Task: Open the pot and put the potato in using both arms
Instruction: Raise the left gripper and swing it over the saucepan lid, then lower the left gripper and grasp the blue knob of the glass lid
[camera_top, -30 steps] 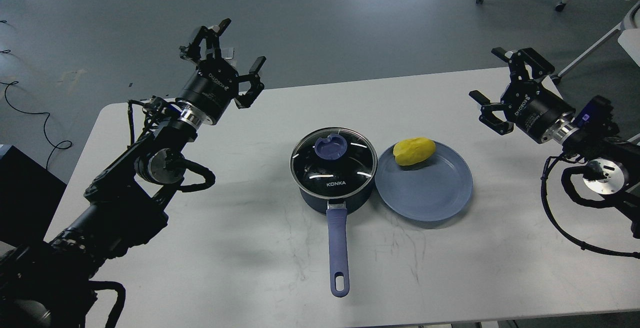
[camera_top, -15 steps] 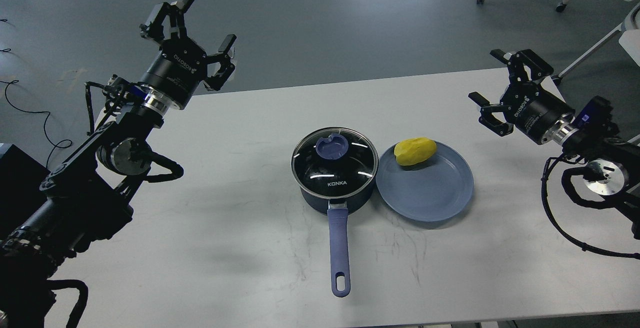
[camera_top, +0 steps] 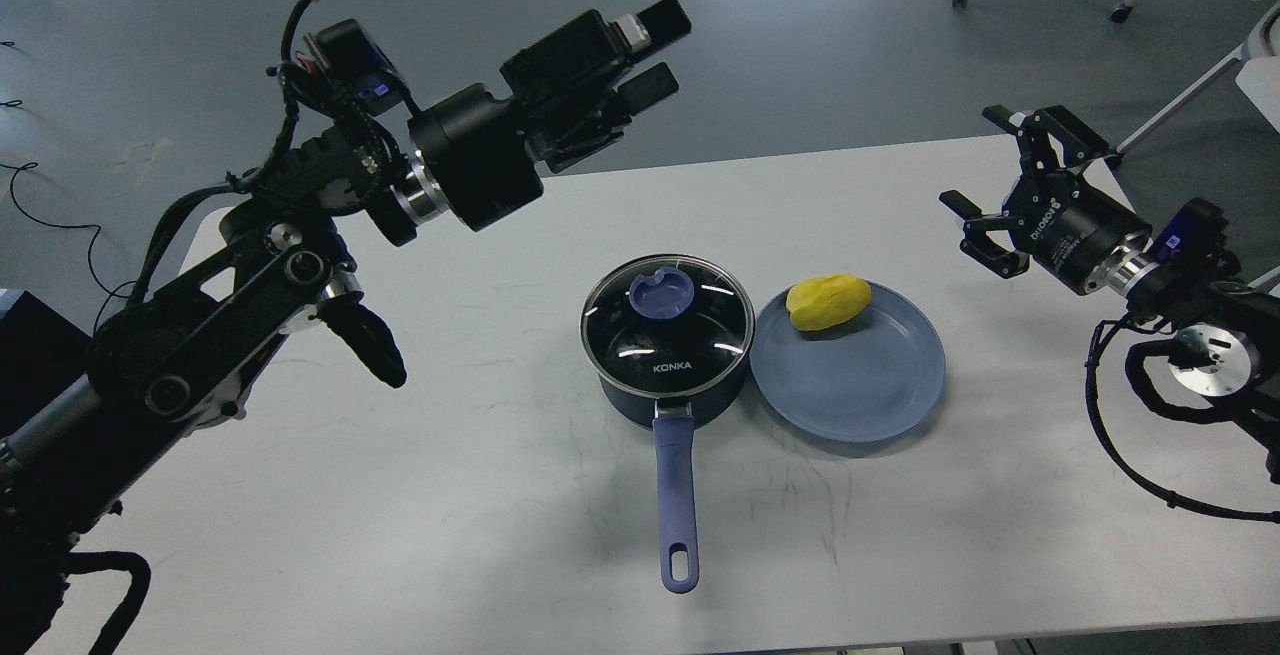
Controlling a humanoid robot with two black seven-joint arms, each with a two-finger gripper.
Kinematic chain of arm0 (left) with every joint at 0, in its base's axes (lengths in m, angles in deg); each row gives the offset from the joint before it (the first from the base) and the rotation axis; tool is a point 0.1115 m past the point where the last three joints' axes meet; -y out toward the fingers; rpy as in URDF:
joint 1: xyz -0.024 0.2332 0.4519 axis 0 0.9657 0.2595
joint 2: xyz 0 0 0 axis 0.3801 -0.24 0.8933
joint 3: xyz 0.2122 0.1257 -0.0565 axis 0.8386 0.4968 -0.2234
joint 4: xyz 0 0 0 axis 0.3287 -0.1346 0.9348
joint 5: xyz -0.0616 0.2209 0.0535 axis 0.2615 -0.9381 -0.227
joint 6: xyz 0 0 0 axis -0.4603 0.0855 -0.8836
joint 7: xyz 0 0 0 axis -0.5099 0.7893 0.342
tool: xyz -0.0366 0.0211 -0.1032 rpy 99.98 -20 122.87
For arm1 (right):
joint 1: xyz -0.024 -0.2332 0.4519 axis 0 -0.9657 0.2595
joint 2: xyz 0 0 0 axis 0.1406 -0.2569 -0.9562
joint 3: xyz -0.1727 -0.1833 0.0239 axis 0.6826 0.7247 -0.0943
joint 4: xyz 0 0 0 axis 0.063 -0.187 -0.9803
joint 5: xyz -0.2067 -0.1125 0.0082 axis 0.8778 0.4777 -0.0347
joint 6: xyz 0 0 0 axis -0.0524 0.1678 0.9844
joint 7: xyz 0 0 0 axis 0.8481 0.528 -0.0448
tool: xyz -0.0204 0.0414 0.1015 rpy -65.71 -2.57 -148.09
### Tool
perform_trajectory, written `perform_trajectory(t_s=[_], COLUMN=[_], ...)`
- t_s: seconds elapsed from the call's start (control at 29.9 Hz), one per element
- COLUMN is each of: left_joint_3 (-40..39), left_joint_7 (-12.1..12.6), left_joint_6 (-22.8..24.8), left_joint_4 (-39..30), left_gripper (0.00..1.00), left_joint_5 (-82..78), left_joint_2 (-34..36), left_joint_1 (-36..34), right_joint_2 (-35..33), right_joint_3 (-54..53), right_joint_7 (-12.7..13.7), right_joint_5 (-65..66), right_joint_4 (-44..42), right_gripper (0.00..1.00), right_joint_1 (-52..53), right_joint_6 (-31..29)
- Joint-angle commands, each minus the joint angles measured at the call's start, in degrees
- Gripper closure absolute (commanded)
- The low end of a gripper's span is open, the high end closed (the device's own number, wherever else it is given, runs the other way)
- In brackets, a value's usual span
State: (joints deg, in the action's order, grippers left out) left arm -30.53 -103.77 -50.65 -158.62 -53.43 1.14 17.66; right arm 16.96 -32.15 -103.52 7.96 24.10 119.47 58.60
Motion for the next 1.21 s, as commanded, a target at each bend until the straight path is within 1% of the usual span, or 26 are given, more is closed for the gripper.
perform_trajectory(t_s=[0.0, 0.03, 0.13, 0.17, 0.23, 0.3, 0.37, 0.54, 0.6, 0.64, 0.67, 0.74, 0.8, 1.0, 1.17], left_joint_3=[0.74, 1.53, 5.48, 6.19, 6.46, 7.16, 9.44, 13.31, 13.67, 13.76, 13.76, 13.93, 14.54, 17.97, 17.97], left_joint_7=[-0.05, 0.04, -0.22, -0.31, -0.31, -0.31, -0.49, -0.57, -0.84, -0.93, -0.93, -1.10, -1.19, -2.16, -2.16], left_joint_6=[0.11, 0.20, -0.15, -0.15, -0.15, -0.15, -0.15, -0.24, -0.67, -1.55, -1.56, -3.83, -4.98, -10.07, -11.13], left_joint_4=[-4.35, -4.61, -4.62, -4.18, -3.65, -2.16, 1.52, 7.85, 10.32, 12.59, 12.61, 18.30, 20.42, 24.82, 25.18], left_gripper=[0.02, 0.02, 0.02, 0.02, 0.02, 0.02, 0.02, 0.02, 0.02, 0.02, 0.02, 0.02, 0.02, 0.02, 0.02], left_joint_5=[-9.87, -12.15, -26.18, -31.28, -36.23, -43.44, -49.33, -52.94, -55.58, -56.89, -56.91, -58.14, -58.23, -58.14, -57.88], left_joint_2=[-0.42, -0.60, -1.12, -2.08, -2.79, -3.32, -5.33, -9.38, -10.61, -11.66, -11.67, -13.69, -14.04, -14.05, -13.96], left_joint_1=[-1.50, -1.94, -4.75, -5.19, -5.29, -5.46, -5.64, -7.39, -7.40, -7.40, -7.40, -7.31, -7.22, -5.91, -3.62], right_joint_2=[0.01, 0.10, 0.10, 0.10, 0.10, 0.19, 0.19, 0.63, 0.72, 0.63, 0.63, 0.54, 0.37, 0.10, 0.10], right_joint_3=[-0.01, -0.01, -0.01, -0.01, -0.01, -0.01, -0.01, -0.01, 0.08, -0.01, -0.01, 0.60, 0.96, 1.05, 1.31], right_joint_7=[0.01, 0.01, 0.01, 0.01, 0.01, 0.01, 0.01, 0.01, 0.01, 0.01, 0.01, 0.01, 0.01, 0.01, 0.01], right_joint_5=[0.08, 0.08, 0.08, 0.08, 0.08, 0.08, 0.17, 0.17, 0.26, 0.26, 0.26, 0.26, 0.26, 0.26, 0.17], right_joint_4=[0.17, 0.18, 0.18, 0.18, 0.18, 0.18, 0.18, 0.18, 0.18, 0.18, 0.18, 0.18, 0.18, 0.26, 0.26], right_gripper=[0.00, 0.00, 0.00, 0.00, 0.00, 0.00, 0.00, 0.00, 0.00, 0.00, 0.00, 0.00, 0.00, 0.00, 0.00], right_joint_1=[-0.20, -0.20, -0.20, -0.11, -0.11, -0.11, -0.20, -0.20, -0.20, -0.20, -0.20, -0.28, -0.20, -0.28, -0.28], right_joint_6=[0.00, 0.00, 0.00, 0.00, 0.00, 0.00, 0.00, 0.00, 0.00, 0.05, 0.05, 0.05, 0.05, 0.05, 0.05])
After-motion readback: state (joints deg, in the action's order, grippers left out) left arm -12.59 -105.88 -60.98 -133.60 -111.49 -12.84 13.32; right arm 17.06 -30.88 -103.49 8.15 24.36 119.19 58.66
